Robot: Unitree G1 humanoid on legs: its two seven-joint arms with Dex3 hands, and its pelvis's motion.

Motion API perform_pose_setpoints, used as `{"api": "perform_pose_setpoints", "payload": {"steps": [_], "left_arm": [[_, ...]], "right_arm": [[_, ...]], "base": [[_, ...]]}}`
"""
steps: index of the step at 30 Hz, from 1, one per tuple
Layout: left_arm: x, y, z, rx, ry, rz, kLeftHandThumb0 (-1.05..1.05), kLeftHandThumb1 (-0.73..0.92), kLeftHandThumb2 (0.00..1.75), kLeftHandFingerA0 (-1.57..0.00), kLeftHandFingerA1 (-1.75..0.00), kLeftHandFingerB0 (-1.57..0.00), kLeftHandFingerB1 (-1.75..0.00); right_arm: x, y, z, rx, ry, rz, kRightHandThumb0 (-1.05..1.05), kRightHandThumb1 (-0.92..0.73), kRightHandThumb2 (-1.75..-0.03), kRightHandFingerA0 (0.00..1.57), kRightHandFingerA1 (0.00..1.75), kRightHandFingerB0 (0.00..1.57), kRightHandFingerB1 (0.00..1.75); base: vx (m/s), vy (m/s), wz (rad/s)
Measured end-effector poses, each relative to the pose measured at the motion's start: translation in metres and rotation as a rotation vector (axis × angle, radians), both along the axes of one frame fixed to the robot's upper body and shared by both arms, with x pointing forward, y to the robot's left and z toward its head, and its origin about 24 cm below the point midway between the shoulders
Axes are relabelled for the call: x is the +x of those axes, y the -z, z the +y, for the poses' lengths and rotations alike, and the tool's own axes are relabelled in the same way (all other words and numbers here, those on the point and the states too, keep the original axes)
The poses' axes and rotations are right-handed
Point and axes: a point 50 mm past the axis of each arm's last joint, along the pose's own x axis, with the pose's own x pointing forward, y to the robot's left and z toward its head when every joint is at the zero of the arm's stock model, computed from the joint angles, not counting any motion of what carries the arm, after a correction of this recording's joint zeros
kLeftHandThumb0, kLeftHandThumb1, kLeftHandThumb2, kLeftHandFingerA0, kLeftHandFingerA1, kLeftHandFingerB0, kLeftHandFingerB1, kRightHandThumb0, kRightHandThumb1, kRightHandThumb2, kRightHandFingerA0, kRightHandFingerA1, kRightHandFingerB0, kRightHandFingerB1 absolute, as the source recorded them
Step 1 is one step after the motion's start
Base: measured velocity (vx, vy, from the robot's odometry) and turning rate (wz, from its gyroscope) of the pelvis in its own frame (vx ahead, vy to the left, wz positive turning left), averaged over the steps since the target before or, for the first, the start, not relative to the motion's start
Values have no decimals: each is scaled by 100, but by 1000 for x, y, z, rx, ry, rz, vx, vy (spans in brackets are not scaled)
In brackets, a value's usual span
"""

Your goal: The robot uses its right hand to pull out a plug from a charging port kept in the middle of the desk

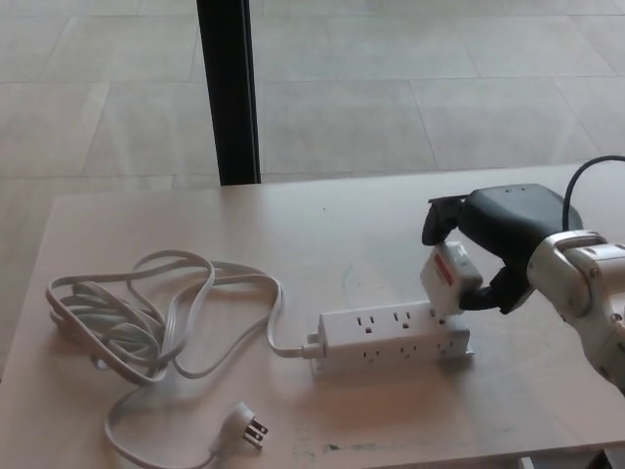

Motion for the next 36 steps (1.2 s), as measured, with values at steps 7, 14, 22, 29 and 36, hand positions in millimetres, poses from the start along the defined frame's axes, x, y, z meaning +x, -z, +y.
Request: {"api": "perform_pose_setpoints", "payload": {"steps": [7,14,22,29,36], "left_arm": [[0,0,0,-3,4,0,-86,92,77,-73,-52,-54,-43],[0,0,0,-6,3,-4,-88,92,77,-77,-55,-56,-43],[-4,1,0,-7,1,6,-87,92,77,-75,-54,-53,-43],[-4,1,0,-7,1,5,-87,92,78,-75,-54,-55,-43],[-5,1,1,-7,-5,4,-89,92,77,-76,-53,-54,-42]], "right_arm": [[10,-35,-4,23,13,-84,-32,-61,-85,97,165,81,60],[11,-48,-5,26,10,-117,-31,-53,-107,98,166,93,88],[8,-39,-19,8,46,-94,-37,-62,-80,88,171,80,70],[-1,-17,-54,-3,137,-29,-34,-66,-85,86,174,76,117],[-19,33,-76,13,213,111,-26,-63,-91,91,174,74,72]], "base": [[0,0,0],[0,0,0],[0,0,0],[0,0,0],[0,0,0]]}}
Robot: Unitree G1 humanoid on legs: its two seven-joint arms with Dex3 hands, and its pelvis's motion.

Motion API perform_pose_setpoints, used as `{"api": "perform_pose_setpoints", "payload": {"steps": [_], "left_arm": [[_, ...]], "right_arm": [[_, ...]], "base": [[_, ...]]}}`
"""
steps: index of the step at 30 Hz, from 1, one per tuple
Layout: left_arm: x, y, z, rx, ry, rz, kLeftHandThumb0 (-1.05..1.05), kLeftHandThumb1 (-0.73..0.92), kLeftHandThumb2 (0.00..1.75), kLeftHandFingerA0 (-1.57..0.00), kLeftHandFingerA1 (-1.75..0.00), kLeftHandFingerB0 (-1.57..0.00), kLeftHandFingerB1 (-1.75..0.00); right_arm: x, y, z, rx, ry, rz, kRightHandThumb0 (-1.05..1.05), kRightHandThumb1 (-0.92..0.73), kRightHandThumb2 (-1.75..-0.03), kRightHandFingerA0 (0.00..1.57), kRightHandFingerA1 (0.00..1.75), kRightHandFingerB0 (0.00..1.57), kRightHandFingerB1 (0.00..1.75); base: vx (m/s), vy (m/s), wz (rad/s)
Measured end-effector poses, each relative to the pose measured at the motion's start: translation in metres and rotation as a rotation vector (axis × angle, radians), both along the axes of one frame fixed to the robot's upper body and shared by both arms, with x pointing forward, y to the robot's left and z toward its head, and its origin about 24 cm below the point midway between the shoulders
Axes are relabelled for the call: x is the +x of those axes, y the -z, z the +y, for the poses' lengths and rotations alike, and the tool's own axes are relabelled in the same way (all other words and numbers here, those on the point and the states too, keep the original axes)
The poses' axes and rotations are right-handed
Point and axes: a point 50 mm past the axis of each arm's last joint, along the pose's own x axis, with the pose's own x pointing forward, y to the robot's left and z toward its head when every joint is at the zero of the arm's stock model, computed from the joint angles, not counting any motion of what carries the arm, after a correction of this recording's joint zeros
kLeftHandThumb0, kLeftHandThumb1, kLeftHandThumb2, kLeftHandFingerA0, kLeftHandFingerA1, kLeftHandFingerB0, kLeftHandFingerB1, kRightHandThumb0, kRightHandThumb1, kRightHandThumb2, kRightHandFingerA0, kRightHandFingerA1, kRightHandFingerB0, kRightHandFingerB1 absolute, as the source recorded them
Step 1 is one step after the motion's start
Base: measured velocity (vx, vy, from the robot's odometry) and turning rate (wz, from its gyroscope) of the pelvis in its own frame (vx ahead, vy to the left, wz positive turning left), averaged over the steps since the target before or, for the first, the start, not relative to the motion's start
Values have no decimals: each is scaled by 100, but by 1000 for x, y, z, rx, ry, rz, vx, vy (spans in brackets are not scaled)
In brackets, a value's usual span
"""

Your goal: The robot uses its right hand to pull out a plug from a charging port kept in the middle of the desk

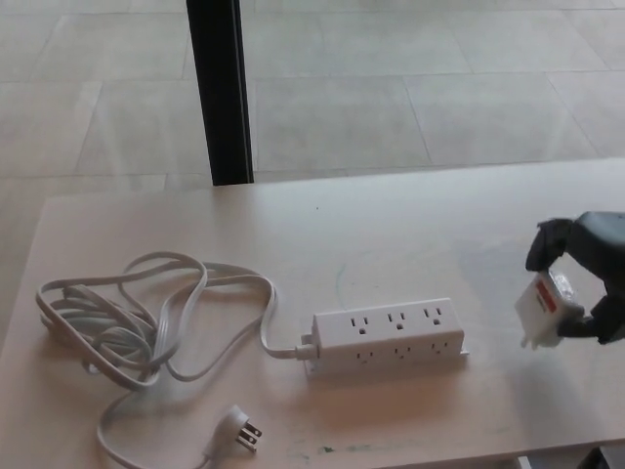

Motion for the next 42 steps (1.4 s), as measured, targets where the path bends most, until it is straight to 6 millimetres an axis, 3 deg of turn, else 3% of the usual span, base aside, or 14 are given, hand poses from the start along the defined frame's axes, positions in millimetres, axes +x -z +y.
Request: {"api": "perform_pose_setpoints", "payload": {"steps": [2,3,6,7,8,15,16,17,33,34,37,38,39,42], "left_arm": [[0,0,0,0,-1,0,-88,92,78,-77,-53,-54,-42],[0,0,0,0,-3,-2,-86,92,77,-81,-54,-58,-42],[0,0,0,1,-4,-2,-94,78,93,-79,-59,-54,-49],[-1,0,0,1,-5,-2,-94,78,92,-79,-59,-56,-49],[-1,0,0,1,-6,-3,-94,78,92,-79,-59,-56,-49],[-1,-1,1,1,-16,-9,-89,92,77,-76,-52,-54,-42],[-1,-1,1,1,-16,-8,-89,92,76,-76,-53,-55,-43],[-2,-1,1,1,-16,-8,-88,92,76,-78,-54,-56,-43],[-3,0,1,2,-17,-4,-88,92,78,-77,-53,-55,-42],[-2,0,1,2,-18,-6,-88,92,76,-79,-54,-58,-43],[-1,-1,1,2,-17,-8,-94,78,93,-78,-60,-55,-49],[-1,-1,1,2,-17,-8,-94,78,93,-78,-60,-55,-49],[-1,-1,1,2,-17,-8,-90,92,78,-80,-57,-55,-43],[-1,-1,1,2,-16,-8,-89,92,76,-77,-54,-54,-43]], "right_arm": [[-2,6,-2,16,18,8,-29,-59,-96,92,175,79,106],[-4,11,-3,34,33,11,-27,-56,-106,94,175,77,152],[-6,21,-4,80,63,18,-28,-54,-98,91,175,72,167],[-7,24,-4,94,74,20,-28,-56,-95,88,173,82,86],[-8,26,-5,110,83,21,-28,-63,-73,82,168,61,60],[-12,36,-9,158,125,68,-80,-53,-59,74,141,0,11],[-11,36,-9,153,129,84,-82,-51,-57,68,128,0,8],[-11,35,-9,149,132,94,-87,-42,-81,39,80,0,0],[-7,-16,-43,12,198,162,-92,-58,-58,36,67,0,16],[-9,-25,-50,18,212,156,-83,-42,-88,51,80,6,10],[-16,-47,-71,58,260,106,-79,-49,-86,101,129,5,27],[-21,-54,-80,77,282,85,-79,-49,-86,101,129,5,27],[-25,-58,-87,90,299,73,-84,-53,-85,55,85,6,40],[-39,-63,-109,138,361,48,-91,-53,-87,85,129,8,50]], "base": [[0,0,0],[0,0,0],[0,0,0],[0,0,0],[0,0,0],[0,0,0],[0,0,0],[0,0,0],[0,0,0],[0,0,0],[0,0,0],[0,0,0],[0,0,0],[0,0,0]]}}
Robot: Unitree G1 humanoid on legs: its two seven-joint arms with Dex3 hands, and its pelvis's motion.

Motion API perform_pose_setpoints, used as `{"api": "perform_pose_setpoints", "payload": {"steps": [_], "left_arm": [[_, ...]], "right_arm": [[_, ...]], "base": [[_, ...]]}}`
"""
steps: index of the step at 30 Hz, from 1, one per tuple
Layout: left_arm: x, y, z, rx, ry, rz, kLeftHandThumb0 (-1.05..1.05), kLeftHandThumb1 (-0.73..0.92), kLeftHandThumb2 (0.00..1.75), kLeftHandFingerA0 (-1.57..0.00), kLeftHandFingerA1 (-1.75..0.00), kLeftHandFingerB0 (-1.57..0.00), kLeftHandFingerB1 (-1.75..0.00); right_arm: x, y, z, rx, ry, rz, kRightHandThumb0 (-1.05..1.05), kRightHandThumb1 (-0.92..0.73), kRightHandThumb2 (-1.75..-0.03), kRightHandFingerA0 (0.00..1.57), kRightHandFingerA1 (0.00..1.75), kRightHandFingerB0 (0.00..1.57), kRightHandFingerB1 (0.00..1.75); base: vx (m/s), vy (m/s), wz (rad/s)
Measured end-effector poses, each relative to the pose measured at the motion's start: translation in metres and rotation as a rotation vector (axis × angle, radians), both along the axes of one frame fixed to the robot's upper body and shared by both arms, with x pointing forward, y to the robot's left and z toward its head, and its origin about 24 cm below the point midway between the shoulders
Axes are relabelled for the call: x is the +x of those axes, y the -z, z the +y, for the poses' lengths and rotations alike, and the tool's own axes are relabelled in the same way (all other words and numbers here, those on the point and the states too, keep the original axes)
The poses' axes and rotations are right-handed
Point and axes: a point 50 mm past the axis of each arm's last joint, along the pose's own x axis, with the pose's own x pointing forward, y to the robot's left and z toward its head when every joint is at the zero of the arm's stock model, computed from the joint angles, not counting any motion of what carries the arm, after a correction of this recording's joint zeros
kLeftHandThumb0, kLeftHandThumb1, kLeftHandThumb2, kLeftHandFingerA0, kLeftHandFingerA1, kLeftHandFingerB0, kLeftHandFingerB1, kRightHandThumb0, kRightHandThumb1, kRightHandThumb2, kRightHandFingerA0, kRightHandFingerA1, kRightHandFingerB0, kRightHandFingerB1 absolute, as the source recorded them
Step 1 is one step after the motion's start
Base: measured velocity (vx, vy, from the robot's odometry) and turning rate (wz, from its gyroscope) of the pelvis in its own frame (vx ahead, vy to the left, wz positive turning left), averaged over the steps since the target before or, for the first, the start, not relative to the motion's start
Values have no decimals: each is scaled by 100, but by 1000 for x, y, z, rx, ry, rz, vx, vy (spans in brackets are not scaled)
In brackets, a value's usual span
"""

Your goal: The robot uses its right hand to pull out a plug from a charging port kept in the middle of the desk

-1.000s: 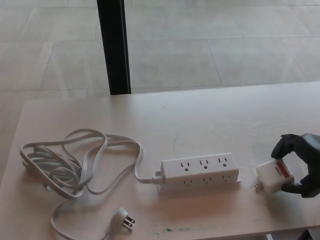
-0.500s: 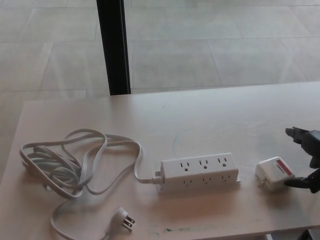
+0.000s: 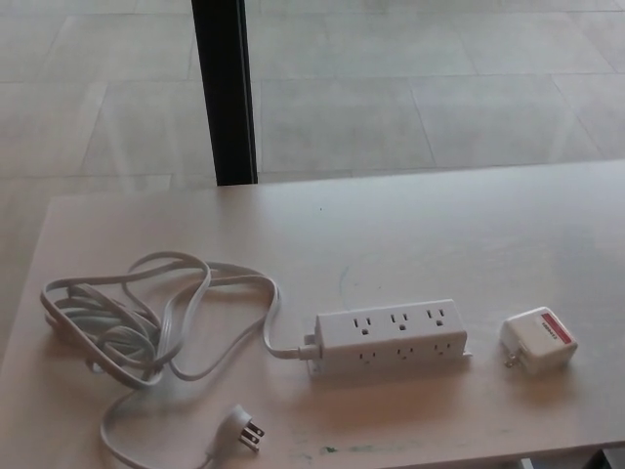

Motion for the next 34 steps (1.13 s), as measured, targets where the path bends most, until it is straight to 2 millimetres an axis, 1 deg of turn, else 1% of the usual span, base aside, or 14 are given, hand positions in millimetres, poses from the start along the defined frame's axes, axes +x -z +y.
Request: {"api": "perform_pose_setpoints", "payload": {"steps": [4,5,6,10,11,12,14,17,18,19,20,29,33,34], "left_arm": [[1,0,0,0,1,-2,-87,92,75,-77,-54,-55,-42],[1,0,0,0,1,-2,-87,92,76,-78,-54,-55,-43],[1,0,0,0,1,-2,-86,92,75,-79,-55,-56,-43],[1,0,0,0,2,-3,-88,92,74,-81,-57,-56,-43],[1,0,0,0,2,-3,-83,76,116,-75,-64,-52,-56],[2,0,0,0,2,-4,-89,92,79,-78,-56,-52,-42],[2,0,0,0,2,-5,-88,92,75,-79,-56,-56,-43],[2,0,0,0,2,-5,-89,92,75,-78,-53,-54,-42],[2,0,0,0,2,-5,-90,92,78,-77,-53,-53,-42],[2,0,0,0,2,-5,-89,92,77,-76,-53,-54,-42],[2,0,0,0,2,-5,-88,92,78,-77,-53,-53,-42],[2,0,0,0,2,-4,-89,92,82,-81,-58,-53,-43],[2,0,0,0,2,-4,-83,81,120,-77,-66,-45,-53],[2,0,0,0,2,-4,-87,92,77,-79,-58,-57,-43]], "right_arm": [[-20,2,-26,53,85,-22,-96,-59,-90,94,117,17,51],[-23,3,-30,61,97,-24,-84,-65,-61,94,127,20,53],[-30,5,-37,78,123,-29,-87,-52,-91,109,123,23,60],[-55,13,-62,128,221,-43,-72,-47,-94,135,132,33,68],[-60,15,-67,142,241,-48,-72,-50,-96,135,133,32,68],[-64,16,-70,153,255,-54,-76,-66,-61,122,134,25,68],[-77,24,-81,196,311,-73,-80,-58,-99,116,124,17,63],[-94,36,-94,259,382,-99,-71,-75,-62,84,139,11,75],[-98,39,-97,277,402,-106,-63,-55,-101,77,109,5,61],[-105,45,-102,307,435,-119,-69,-72,-63,75,131,13,82],[-110,49,-105,328,457,-127,-66,-73,-64,81,133,68,140],[-170,113,-129,625,791,-253,-65,-68,-69,101,156,77,117],[-193,146,-126,747,937,-294,-71,-74,-61,108,128,68,110],[-197,152,-125,768,963,-298,-71,-73,-62,99,88,58,89]], "base": [[0,0,0],[0,0,0],[0,0,0],[0,0,0],[0,0,0],[0,0,0],[0,0,0],[0,0,0],[0,0,0],[0,0,0],[0,0,0],[0,0,0],[0,0,0],[0,0,0]]}}
